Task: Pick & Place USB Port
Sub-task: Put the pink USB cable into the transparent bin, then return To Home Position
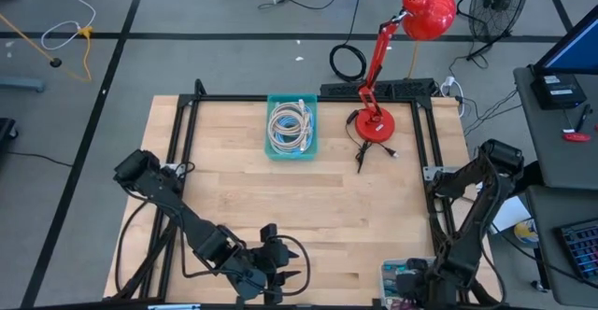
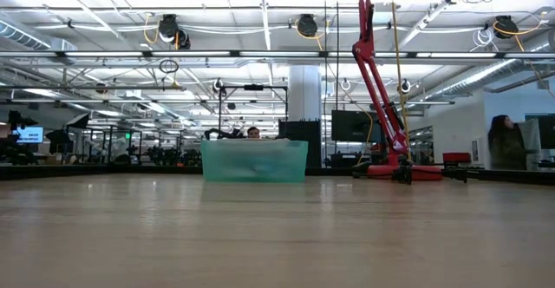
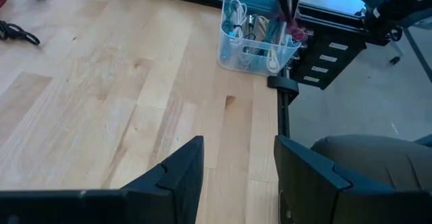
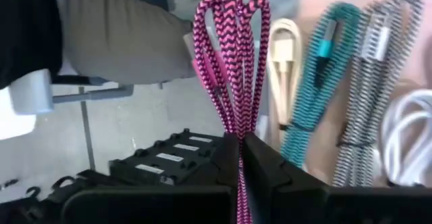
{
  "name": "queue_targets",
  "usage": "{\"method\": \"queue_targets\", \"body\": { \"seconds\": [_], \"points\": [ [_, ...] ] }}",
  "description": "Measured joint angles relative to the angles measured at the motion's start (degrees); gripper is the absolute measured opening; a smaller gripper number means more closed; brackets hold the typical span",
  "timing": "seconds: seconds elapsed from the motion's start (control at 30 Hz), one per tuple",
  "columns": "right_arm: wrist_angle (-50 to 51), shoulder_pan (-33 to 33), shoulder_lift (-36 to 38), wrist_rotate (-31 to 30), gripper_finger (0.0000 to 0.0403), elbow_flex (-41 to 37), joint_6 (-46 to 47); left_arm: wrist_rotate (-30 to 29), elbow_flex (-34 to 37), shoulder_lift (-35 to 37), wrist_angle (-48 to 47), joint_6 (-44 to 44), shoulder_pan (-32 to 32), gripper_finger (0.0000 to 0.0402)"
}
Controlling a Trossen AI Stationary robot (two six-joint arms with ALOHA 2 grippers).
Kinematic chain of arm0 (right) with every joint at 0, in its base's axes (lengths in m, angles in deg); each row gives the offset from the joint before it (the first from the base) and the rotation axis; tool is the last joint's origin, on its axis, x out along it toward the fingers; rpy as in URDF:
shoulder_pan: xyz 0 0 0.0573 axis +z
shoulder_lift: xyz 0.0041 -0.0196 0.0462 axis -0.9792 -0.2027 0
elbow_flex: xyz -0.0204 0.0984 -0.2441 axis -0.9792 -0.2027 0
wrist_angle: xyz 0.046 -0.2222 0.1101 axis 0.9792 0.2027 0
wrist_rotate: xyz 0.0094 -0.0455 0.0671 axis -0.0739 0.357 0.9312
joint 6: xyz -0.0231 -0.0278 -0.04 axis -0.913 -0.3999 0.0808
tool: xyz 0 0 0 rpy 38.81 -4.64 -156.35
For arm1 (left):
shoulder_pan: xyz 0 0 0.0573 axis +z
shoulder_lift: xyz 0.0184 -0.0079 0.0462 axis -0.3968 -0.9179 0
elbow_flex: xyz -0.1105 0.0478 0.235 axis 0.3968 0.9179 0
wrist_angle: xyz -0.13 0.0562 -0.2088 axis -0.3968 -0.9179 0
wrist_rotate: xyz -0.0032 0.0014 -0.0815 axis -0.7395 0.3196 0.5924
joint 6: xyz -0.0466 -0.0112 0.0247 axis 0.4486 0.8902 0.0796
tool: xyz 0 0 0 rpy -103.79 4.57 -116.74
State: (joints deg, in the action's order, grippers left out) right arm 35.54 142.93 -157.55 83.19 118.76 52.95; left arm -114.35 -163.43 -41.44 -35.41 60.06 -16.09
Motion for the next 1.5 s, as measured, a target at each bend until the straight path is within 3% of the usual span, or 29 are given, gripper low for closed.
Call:
{"method": "queue_targets", "body": {
  "seconds": [0.3,0.53,1.03,1.13,1.27,1.5],
  "points": [
    [-0.29,-0.01,0.0,0.71,0.0,-4.6,2.63,0.0,0.0,0.0,0.04,0.0,0.0,0.0184],
    [-6.06,-0.14,0.28,3.78,0.0006,-8.9,7.76,-0.02,0.0,-0.02,0.07,-0.02,0.0,0.0184],
    [-8.88,-1.53,1.5,-0.01,0.0138,-9.21,7.25,-0.26,0.0,-0.02,0.07,-0.02,0.02,0.0184],
    [-11.74,-3.53,3.21,-1.05,0.0156,-9.23,1.75,-2.09,0.0,-0.04,0.09,-0.04,0.02,0.0184],
    [-17.98,-7.42,7.34,-5.72,0.0163,-9.23,-12.66,-4.71,0.0,-0.04,0.1,-0.3,0.05,0.0184],
    [-21.86,-15.3,18.04,-22.1,0.0141,-9.23,-42.35,-5.09,0.0,-0.04,0.48,-1.7,0.07,0.0184]
  ]
}}
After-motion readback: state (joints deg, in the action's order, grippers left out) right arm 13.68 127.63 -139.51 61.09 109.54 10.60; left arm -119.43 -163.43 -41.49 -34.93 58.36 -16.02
